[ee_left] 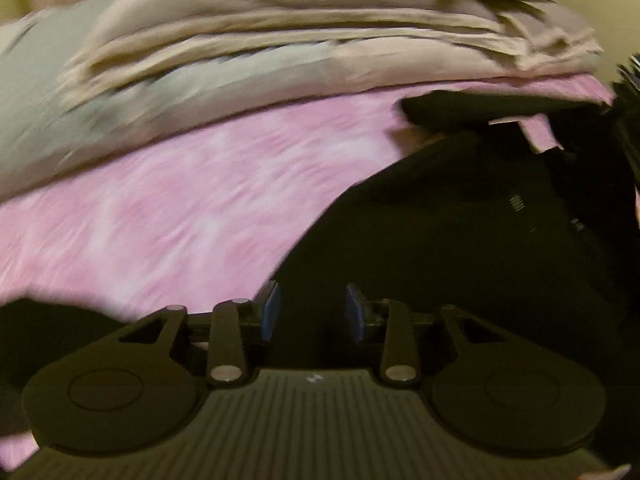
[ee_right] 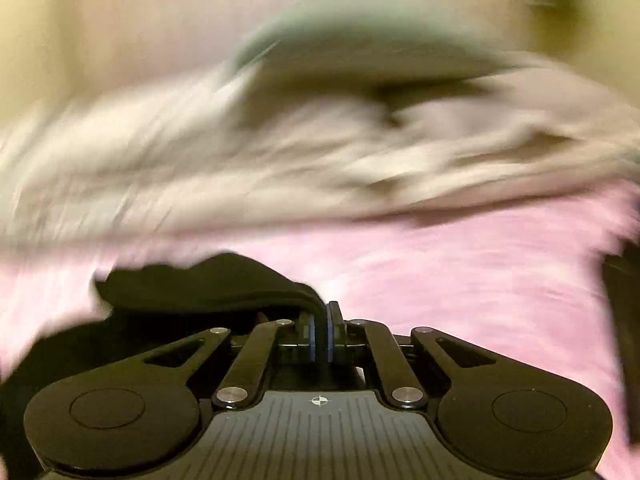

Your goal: Fold clothes

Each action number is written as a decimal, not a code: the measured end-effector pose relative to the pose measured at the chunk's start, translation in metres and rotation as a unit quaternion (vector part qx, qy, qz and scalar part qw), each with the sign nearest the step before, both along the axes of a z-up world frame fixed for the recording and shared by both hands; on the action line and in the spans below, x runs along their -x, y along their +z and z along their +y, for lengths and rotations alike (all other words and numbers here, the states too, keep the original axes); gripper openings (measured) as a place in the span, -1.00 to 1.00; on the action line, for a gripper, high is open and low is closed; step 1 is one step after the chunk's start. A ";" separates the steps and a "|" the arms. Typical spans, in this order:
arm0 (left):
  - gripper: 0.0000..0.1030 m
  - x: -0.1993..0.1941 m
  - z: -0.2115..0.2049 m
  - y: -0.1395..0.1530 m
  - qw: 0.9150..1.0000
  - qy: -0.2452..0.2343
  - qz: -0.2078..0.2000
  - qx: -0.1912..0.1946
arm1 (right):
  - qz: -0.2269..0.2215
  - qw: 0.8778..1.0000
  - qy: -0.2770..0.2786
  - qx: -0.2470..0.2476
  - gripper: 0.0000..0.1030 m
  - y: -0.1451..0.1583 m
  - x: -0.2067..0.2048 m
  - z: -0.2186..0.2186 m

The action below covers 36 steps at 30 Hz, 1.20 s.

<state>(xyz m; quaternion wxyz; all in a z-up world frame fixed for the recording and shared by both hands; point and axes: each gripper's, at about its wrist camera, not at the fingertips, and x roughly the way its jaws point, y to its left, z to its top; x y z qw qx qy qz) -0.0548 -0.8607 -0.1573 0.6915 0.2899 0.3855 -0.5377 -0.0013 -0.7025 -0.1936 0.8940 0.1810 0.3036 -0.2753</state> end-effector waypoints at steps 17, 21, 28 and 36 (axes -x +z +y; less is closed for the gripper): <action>0.24 0.024 -0.153 -0.053 0.991 -0.126 -0.009 -0.037 | 0.013 0.996 0.054 -0.067 0.42 -0.024 0.065 -0.001; 0.10 0.024 -0.159 -0.074 0.987 -0.153 0.005 -0.049 | 0.034 0.973 0.229 -0.023 0.42 -0.038 -0.031 0.004; -0.82 0.015 -0.155 -0.099 0.984 -0.164 0.047 -0.055 | 0.132 0.930 0.324 -0.109 0.41 -0.115 -0.135 -0.011; -0.87 -0.024 -0.125 -0.035 0.994 -0.094 0.037 0.033 | 0.068 0.945 0.308 -0.089 -0.71 -0.064 -0.169 -0.010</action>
